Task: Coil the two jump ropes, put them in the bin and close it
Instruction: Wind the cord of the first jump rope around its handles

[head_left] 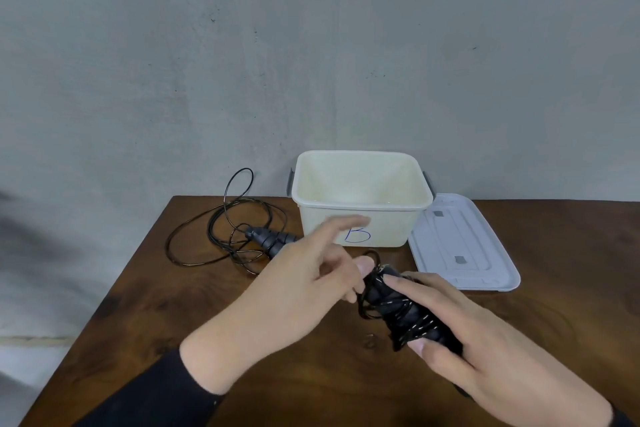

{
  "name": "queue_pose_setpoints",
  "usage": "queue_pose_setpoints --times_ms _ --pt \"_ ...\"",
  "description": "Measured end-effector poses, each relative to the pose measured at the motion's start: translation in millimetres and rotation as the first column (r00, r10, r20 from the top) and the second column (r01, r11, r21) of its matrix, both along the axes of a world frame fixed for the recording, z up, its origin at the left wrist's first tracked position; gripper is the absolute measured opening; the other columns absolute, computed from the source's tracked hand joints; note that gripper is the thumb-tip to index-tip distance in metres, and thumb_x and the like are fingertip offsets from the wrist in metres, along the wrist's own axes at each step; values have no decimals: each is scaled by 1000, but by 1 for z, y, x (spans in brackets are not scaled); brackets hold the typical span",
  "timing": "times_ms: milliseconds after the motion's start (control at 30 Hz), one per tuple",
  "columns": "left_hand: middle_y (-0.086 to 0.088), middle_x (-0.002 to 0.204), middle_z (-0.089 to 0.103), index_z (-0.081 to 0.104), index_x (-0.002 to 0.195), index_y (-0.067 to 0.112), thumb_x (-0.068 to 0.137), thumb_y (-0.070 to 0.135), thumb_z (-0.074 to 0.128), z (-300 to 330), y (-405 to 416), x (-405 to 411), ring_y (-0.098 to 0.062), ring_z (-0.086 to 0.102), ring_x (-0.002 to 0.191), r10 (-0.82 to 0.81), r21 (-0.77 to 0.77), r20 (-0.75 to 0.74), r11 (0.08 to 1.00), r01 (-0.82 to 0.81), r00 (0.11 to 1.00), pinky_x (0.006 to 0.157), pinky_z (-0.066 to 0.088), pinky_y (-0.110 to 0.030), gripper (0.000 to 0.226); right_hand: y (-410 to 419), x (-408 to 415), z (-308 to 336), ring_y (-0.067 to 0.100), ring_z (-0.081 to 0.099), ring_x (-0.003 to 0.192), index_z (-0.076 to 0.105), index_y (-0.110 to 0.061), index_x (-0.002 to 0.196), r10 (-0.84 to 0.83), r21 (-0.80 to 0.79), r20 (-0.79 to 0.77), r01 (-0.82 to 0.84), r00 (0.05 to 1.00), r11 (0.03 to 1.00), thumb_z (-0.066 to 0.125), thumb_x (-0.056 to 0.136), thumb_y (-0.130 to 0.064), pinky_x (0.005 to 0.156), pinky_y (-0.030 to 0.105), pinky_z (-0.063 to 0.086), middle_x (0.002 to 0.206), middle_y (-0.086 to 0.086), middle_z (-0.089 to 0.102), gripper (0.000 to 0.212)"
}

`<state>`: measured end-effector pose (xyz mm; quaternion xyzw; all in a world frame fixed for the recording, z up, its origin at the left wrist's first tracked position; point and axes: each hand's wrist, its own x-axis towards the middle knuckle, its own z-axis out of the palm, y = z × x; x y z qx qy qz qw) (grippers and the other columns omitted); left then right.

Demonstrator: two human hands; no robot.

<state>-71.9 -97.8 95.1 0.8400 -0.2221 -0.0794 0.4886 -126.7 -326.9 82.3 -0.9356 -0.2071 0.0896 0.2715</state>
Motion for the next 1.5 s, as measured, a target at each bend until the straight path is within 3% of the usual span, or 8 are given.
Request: queue_pose_setpoints --times_ms 167,567,733,833,1000,1267,1367,1500 --pt "7 80 63 76 96 32 93 30 65 6 5 12 -3 58 77 -106 224 93 971 83 990 71 43 -12 12 4 4 -2 -3 60 96 4 -73 126 30 -71 -78 -35 997 997 61 88 -46 77 14 49 128 -38 50 73" --pt "13 98 57 65 96 33 95 32 61 7 27 29 -7 55 96 -345 427 56 857 290 937 84 46 -22 5 5 12 -16 -21 44 116 1 -72 121 32 50 -210 -22 977 999 65 89 -40 89 4 38 133 -64 14 78" --pt "12 95 58 62 96 28 97 28 57 20 27 29 -4 52 91 -458 450 107 814 368 882 75 38 -9 5 20 28 0 -10 56 90 6 -48 146 55 -74 -89 -62 995 995 60 96 -25 78 3 45 149 -23 44 77" --pt "11 94 59 64 96 27 97 29 58 24 28 31 -4 53 91 -502 443 92 794 416 860 76 39 -9 6 25 28 -1 -4 59 102 14 -74 122 123 -115 -108 -135 987 984 65 82 -43 88 23 52 124 -31 55 71" --pt "5 91 62 70 95 16 95 22 62 10 21 37 -8 56 88 -536 369 76 799 475 841 79 46 -22 9 33 39 1 -2 48 72 25 -62 95 186 -140 -229 -221 956 965 61 87 -43 59 23 38 84 -33 48 42" --pt "17 105 71 67 115 30 101 28 47 -68 64 86 -1 63 104 285 -133 128 954 -269 950 94 51 -32 24 25 75 -7 -14 53 112 33 -66 129 2 95 -154 12 988 995 72 84 -42 95 17 43 125 -40 50 64" --pt "17 107 66 64 115 31 100 28 50 -125 99 104 1 60 103 537 -4 190 838 -546 822 94 53 -35 20 18 115 9 -17 58 101 45 -59 128 -114 152 -32 118 993 981 77 81 -37 91 9 42 111 -43 60 61" --pt "3 136 53 54 135 25 96 33 56 -184 121 115 -16 48 128 357 378 435 760 -528 826 111 36 -40 40 18 202 21 -12 60 84 49 -40 130 -209 52 118 204 971 978 72 84 -25 72 5 43 95 -19 67 54"
